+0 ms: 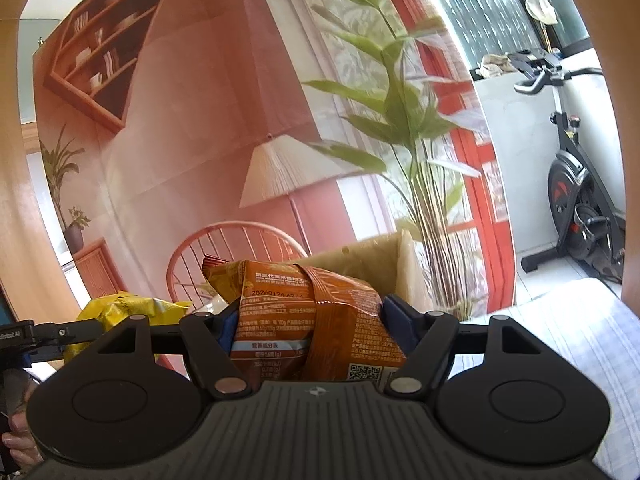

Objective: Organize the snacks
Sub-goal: 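Lower both held bags into the box and open both grippers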

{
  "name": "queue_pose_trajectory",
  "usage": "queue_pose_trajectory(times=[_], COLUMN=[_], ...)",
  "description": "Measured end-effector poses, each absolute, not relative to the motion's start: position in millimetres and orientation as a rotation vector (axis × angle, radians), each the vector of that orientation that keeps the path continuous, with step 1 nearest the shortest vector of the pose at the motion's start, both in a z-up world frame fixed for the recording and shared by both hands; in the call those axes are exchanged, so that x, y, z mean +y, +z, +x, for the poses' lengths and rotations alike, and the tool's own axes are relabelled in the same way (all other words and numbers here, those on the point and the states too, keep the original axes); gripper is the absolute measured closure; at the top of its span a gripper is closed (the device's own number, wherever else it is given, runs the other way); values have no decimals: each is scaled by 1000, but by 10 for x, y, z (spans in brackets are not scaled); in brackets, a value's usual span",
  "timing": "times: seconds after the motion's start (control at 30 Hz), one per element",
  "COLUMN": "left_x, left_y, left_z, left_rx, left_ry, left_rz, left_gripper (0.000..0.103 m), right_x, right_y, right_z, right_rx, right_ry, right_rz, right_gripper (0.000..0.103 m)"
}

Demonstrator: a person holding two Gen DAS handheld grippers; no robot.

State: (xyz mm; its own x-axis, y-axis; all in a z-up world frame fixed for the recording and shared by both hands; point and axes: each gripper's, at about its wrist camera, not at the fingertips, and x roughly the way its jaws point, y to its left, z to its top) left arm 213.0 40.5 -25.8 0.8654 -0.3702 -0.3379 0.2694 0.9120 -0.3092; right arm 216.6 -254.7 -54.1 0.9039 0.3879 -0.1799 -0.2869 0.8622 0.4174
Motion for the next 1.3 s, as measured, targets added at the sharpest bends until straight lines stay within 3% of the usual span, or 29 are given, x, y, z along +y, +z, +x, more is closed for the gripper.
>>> queue_pose_trajectory(times=[0.47,0.83,1.0,1.1,1.3], left_x=[147,36,60,108,155], left_y=[-188,-459,-432,-370,-321], left_z=[2944,3661,3714,3694,3634], left_rx=[440,569,562,547,533], left_ry=[-363,-290,-252,-244,-242], left_rz=[-264,-172,-139,-144,-148], left_gripper=[30,28,19,19,19], right_x=[-2403,-2092,-2062,-2070,-2047], right_y=[-269,-398,-502,-492,-398], right_z=[2802,3824,4045,4054,3932], right_rx=[228,367,429,424,397], right_ry=[409,312,297,293,316], right_rz=[327,136,179,209,166], right_gripper=[31,31,25,18,17])
